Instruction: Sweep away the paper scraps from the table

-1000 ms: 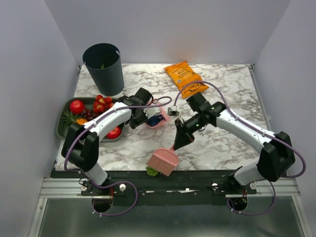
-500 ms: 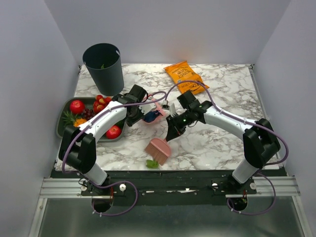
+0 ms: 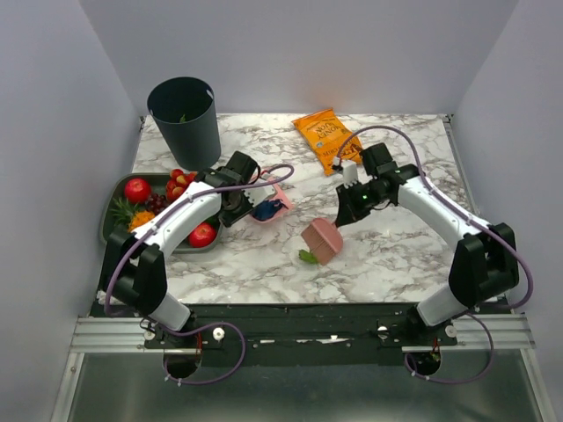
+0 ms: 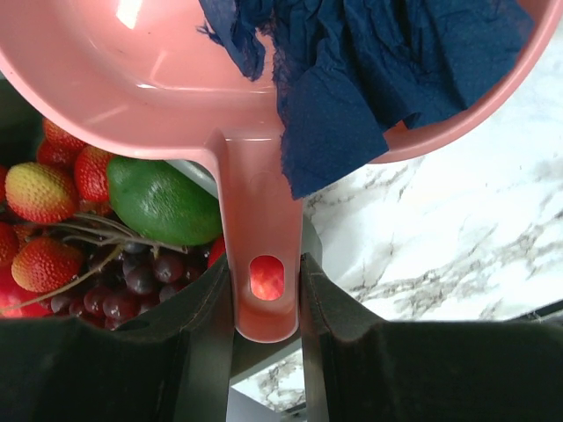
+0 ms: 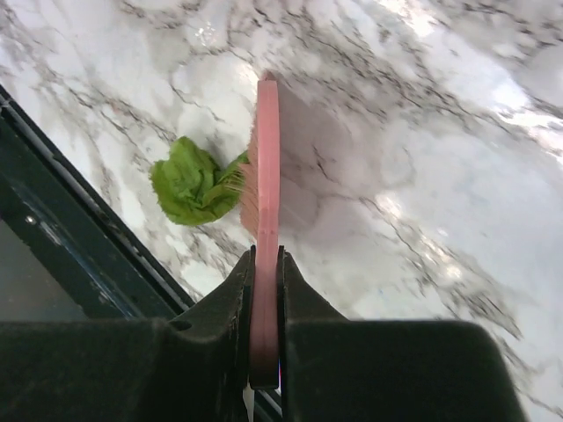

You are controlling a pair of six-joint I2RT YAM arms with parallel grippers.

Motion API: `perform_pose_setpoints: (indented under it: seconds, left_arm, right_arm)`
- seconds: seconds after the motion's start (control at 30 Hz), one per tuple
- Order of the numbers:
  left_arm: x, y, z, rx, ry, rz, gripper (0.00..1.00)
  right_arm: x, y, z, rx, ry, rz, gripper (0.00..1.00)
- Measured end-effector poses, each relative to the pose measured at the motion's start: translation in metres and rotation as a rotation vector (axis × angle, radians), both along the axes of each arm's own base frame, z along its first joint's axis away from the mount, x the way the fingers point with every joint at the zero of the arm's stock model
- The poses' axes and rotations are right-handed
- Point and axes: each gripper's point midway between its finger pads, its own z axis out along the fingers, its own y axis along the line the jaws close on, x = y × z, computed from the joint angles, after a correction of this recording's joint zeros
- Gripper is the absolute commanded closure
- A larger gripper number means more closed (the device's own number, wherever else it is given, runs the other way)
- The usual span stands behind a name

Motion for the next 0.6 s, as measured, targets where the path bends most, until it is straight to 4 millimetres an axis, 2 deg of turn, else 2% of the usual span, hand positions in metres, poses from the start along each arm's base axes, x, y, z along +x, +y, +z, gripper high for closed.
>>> perform_pose_setpoints:
  seconds: [0.13, 0.33, 0.4, 0.47, 0.6]
  left_arm:
    - [-0.016, 0.008, 0.001, 0.019, 0.019, -0.038, 1.0]
    - [-0.041, 0.019, -0.008, 0.077, 0.078, -0.14, 1.0]
    - [-0.048, 0.02, -0.013, 0.095, 0.099, -0.177, 1.0]
    - [-0.056, 0.019, -0.018, 0.112, 0.123, -0.213, 1.0]
    - [-0.073, 0.014, -0.027, 0.151, 0.164, -0.304, 1.0]
  right_arm:
    - [-0.003, -0.022, 0.027, -0.011, -0.077, 0.021, 0.99]
    - [-0.018, -0.021, 0.103, 0.097, -0.301, 0.071, 0.99]
    - [-0.02, -0.02, 0.118, 0.12, -0.334, 0.075, 0.99]
    - [-0.018, -0.02, 0.12, 0.119, -0.331, 0.061, 1.0]
    - [-0.007, -0.04, 0.092, -0.015, -0.288, -0.078, 0.99]
